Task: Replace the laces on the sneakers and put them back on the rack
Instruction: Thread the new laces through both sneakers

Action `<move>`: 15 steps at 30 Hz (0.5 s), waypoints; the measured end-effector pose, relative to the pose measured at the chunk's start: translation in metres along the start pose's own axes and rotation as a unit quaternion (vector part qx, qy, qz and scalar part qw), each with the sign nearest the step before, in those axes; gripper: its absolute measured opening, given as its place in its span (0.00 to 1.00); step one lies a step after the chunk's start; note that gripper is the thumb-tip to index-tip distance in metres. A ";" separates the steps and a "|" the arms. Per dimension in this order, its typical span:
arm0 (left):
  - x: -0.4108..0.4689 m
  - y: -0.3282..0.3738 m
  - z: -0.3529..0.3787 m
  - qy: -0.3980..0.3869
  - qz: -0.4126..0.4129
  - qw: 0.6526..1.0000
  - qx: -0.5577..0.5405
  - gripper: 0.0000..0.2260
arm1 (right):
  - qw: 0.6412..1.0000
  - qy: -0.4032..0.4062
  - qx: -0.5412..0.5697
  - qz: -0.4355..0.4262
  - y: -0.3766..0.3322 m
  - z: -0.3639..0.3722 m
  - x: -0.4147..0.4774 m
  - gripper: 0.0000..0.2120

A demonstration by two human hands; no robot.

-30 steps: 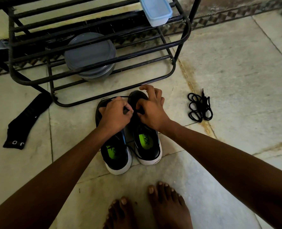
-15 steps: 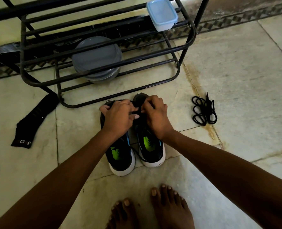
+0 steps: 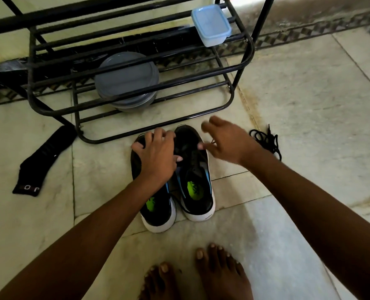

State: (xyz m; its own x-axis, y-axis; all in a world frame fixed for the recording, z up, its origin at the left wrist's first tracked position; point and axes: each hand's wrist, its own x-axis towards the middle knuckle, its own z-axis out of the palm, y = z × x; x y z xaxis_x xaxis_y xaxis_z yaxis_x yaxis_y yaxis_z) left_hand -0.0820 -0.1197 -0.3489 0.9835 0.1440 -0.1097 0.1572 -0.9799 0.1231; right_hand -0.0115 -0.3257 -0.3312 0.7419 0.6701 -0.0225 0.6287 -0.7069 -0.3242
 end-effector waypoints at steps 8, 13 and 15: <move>0.002 0.000 0.002 -0.021 -0.006 1.000 0.009 0.34 | 0.927 0.319 0.192 0.055 -0.023 -0.002 -0.015 0.06; 0.004 0.004 0.000 -0.048 -0.017 0.999 0.002 0.24 | 0.750 0.195 0.615 0.149 -0.039 -0.033 -0.010 0.16; 0.004 0.004 0.000 -0.053 -0.017 0.998 -0.001 0.26 | 0.899 0.111 0.419 0.069 -0.039 -0.041 -0.015 0.14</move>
State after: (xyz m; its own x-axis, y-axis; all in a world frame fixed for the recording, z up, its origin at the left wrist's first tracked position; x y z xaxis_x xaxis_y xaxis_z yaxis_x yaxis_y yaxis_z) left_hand -0.0777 -0.1227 -0.3489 0.9629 0.1610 -0.2168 0.1900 -0.9744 0.1200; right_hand -0.0379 -0.3179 -0.2797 0.8859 0.4621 0.0410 0.1993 -0.2993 -0.9331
